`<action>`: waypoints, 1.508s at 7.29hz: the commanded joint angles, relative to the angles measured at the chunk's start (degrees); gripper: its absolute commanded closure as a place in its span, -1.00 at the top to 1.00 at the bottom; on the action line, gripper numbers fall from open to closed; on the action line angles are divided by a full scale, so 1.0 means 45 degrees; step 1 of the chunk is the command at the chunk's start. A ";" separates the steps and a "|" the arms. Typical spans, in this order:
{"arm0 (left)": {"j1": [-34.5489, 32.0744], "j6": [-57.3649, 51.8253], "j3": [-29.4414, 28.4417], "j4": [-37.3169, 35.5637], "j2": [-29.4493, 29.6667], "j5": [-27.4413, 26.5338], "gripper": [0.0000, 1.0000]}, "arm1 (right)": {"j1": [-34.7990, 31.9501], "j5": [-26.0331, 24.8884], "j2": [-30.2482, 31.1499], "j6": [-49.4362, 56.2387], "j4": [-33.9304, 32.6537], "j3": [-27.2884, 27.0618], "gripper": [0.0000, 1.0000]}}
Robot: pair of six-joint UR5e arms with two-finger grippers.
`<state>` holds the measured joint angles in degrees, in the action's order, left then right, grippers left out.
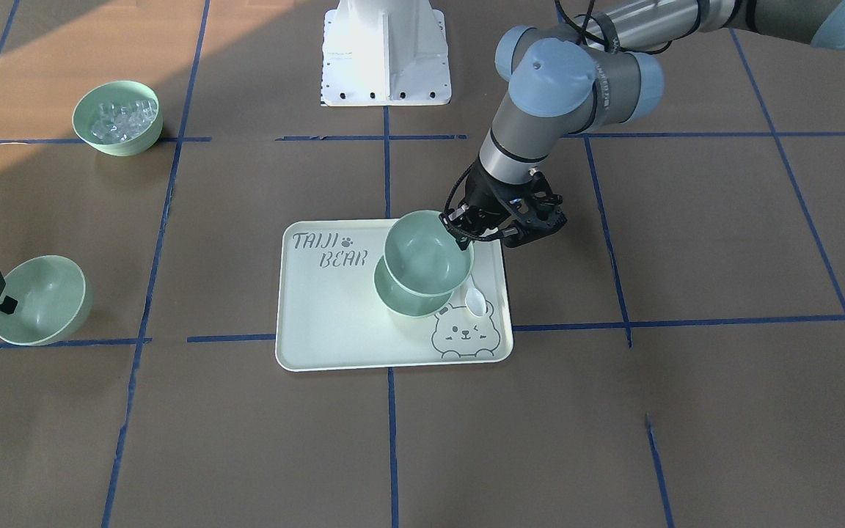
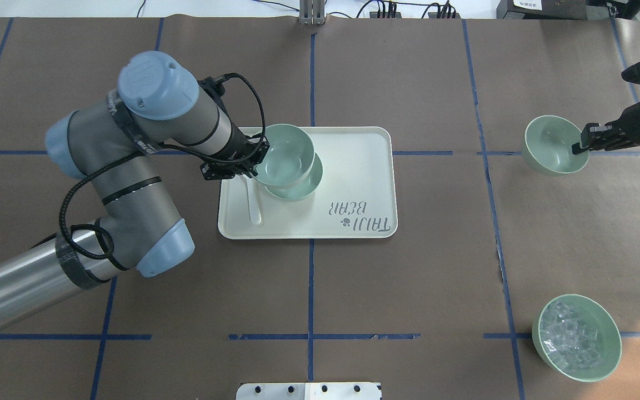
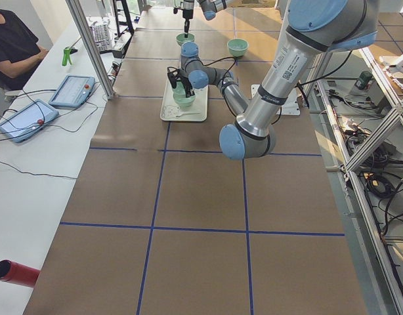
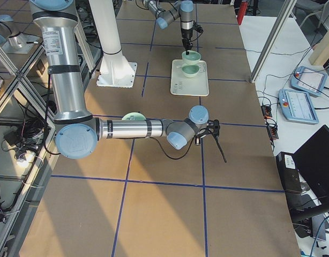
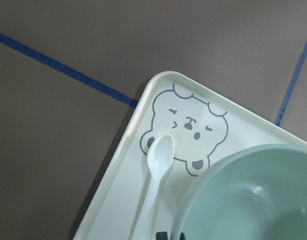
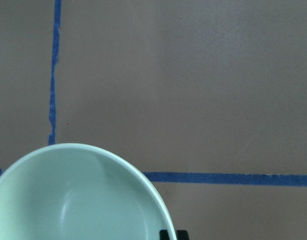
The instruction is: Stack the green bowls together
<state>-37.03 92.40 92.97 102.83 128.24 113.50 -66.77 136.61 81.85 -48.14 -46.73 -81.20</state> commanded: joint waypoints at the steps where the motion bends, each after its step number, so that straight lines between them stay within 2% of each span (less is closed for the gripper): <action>1: 0.0300 0.0266 -0.0873 0.1032 0.0233 -0.0321 -1.00 | -0.0278 0.0384 -0.0375 -0.0064 -0.0045 0.0018 -1.00; 6: 0.0105 0.0170 -0.0954 0.1016 0.0193 -0.0321 -1.00 | -0.0318 0.0542 -0.0532 -0.0259 -0.0025 -0.0021 -1.00; 7: 0.0027 0.0131 -0.0954 0.1035 0.0135 -0.0340 0.98 | -0.0318 0.0542 -0.0532 -0.0259 -0.0006 -0.0022 -1.00; 10: -0.0109 0.0073 -0.0915 0.1035 0.0154 -0.0419 1.00 | -0.0318 0.0542 -0.0687 -0.0375 -0.0045 -0.0352 -1.00; 11: -0.0555 -0.0682 -0.0799 0.0939 0.0174 -0.0148 1.00 | -0.0298 0.0735 -0.1288 -0.1382 -0.0064 -0.0373 -1.00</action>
<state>-37.86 91.93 88.95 107.39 128.95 111.91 -68.19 139.26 78.23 -50.79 -46.90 -82.49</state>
